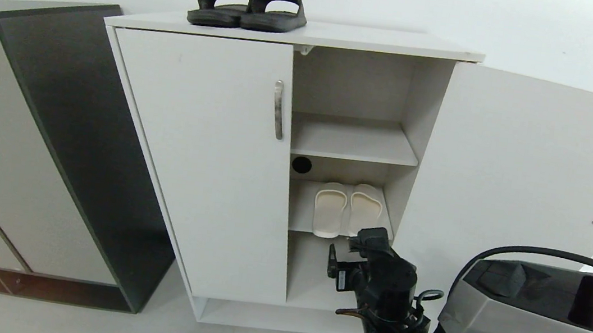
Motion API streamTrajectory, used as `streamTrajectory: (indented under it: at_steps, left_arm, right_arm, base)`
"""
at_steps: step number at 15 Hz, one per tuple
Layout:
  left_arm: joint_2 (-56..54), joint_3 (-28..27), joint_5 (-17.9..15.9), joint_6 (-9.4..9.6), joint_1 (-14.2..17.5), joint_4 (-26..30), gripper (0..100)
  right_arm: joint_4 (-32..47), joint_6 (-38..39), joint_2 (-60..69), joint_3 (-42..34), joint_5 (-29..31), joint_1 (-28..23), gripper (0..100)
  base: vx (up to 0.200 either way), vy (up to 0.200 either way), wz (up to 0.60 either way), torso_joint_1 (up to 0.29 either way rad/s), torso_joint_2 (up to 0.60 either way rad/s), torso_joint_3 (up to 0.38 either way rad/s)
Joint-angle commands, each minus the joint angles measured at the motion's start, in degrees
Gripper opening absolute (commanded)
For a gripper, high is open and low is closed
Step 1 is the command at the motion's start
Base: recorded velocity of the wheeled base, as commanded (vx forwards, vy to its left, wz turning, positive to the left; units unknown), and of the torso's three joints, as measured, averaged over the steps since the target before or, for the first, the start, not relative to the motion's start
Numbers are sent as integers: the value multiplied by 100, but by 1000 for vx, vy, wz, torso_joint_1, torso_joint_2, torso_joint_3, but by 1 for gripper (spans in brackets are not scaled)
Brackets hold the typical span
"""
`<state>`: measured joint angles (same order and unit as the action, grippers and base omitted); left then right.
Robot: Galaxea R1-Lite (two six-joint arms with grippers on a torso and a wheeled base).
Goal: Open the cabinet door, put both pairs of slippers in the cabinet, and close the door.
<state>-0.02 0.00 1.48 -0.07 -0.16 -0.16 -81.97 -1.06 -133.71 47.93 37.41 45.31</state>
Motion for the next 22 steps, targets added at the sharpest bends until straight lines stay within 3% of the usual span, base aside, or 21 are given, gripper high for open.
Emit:
streamTrajectory:
  at_steps: [1, 8, 22]
  left_arm:
    - [2, 0, 11, -1, 7, -2, 0]
    - [2, 0, 19, 51, 7, -2, 0]
    - [2, 0, 19, 25, 7, -2, 0]
  right_arm:
    - [-12, -61, -68, -12, -6, 21, 100]
    - [-12, -87, -24, -162, -24, 13, 100]
    - [-47, -52, 2, -258, -85, 21, 100]
  base:
    - [0, 0, 0, 2, -27, 119]
    - [0, 0, 0, 2, 0, 17]
    - [0, 200, 0, 3, 3, 3]
